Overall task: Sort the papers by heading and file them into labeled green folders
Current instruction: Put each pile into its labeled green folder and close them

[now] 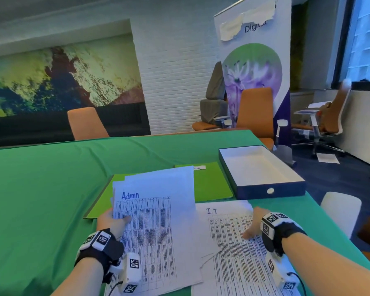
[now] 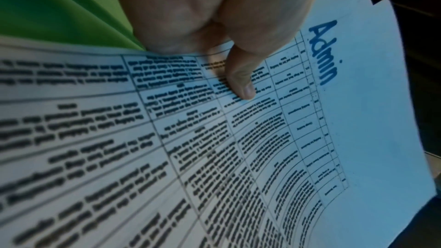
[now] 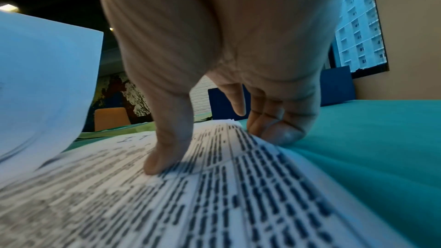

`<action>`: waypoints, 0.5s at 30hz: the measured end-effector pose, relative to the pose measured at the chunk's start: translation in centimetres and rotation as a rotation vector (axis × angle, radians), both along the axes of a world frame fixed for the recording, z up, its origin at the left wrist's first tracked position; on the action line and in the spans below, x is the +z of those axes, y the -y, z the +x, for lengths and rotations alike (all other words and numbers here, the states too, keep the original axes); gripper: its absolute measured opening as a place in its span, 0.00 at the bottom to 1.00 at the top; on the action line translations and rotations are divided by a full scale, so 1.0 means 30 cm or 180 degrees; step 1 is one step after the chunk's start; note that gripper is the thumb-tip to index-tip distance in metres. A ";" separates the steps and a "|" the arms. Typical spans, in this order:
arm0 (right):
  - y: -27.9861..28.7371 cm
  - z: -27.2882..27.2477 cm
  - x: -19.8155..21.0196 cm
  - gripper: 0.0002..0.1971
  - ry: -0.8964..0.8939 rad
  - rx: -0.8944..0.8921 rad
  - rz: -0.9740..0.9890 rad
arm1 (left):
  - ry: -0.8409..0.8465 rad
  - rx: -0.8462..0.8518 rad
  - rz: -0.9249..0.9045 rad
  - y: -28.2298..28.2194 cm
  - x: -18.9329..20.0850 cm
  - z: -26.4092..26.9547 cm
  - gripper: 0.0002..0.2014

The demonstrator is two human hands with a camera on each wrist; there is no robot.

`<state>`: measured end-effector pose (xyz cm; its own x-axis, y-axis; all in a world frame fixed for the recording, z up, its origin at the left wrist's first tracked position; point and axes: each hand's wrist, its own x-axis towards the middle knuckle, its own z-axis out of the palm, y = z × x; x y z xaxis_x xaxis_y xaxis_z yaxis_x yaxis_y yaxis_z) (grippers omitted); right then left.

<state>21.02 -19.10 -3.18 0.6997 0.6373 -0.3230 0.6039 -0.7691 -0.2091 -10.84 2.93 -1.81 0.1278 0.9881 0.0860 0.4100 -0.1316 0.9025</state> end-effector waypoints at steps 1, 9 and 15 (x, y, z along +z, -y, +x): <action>0.005 0.003 0.001 0.37 -0.0018 0.0003 -0.0015 | 0.0022 -0.0013 0.0011 0.003 0.003 -0.001 0.12; -0.018 -0.042 0.052 0.61 -0.0675 0.0326 0.1330 | 0.0390 -0.0372 -0.0079 0.024 0.048 0.076 0.11; -0.116 -0.125 0.240 0.36 -0.1187 0.0554 0.3088 | 0.1155 -0.0596 0.0114 0.087 0.193 0.213 0.12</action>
<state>17.25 -15.61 4.03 0.5350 0.8200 0.2033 0.4607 -0.0815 -0.8838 -4.45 0.32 3.99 0.2601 0.9462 0.1926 0.0319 -0.2078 0.9777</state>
